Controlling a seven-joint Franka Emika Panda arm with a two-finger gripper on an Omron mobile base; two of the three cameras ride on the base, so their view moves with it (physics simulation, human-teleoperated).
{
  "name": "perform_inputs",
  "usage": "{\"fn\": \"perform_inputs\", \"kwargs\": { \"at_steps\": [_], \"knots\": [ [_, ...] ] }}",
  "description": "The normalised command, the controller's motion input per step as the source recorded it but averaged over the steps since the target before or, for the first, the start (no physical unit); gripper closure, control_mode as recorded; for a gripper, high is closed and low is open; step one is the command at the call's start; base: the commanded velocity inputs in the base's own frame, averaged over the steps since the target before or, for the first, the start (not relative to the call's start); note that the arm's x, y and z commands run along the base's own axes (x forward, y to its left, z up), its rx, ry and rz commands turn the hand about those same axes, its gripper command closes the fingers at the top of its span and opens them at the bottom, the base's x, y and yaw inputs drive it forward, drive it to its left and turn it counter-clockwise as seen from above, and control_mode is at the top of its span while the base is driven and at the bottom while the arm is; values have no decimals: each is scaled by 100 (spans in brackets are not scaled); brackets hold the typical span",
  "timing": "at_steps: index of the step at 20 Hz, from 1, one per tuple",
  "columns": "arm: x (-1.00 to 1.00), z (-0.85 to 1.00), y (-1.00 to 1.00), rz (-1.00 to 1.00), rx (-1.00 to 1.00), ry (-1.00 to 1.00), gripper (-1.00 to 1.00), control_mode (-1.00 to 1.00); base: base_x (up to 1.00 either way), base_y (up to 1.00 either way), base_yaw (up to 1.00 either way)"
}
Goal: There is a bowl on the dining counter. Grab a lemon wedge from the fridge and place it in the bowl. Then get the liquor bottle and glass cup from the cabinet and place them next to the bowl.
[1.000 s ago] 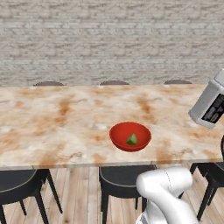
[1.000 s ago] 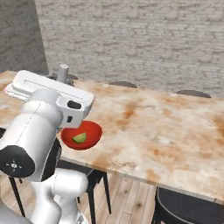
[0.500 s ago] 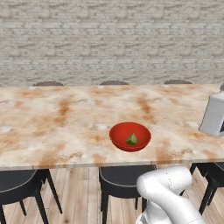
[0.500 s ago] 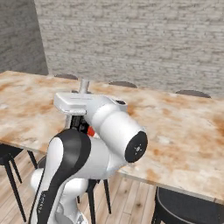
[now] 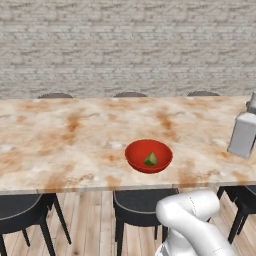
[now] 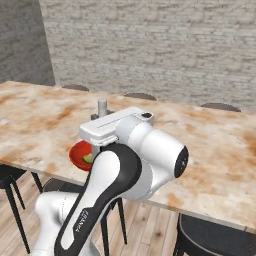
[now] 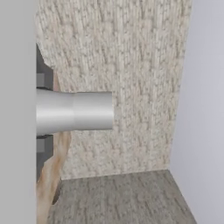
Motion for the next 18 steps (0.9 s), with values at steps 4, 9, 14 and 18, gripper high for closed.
{"fn": "perform_inputs", "kwargs": {
  "at_steps": [4, 9, 14, 18],
  "knots": [
    [41, -44, 18, 7, -2, 2, 100, -100, 0, 0, 0],
    [36, -59, 23, 9, -6, -1, 100, -100, 0, 0, 0],
    [26, -59, 19, 9, -11, -5, 100, -100, 0, 0, 0],
    [40, -47, 1, 7, -3, -4, 100, -100, 0, 0, 0]
  ]
}}
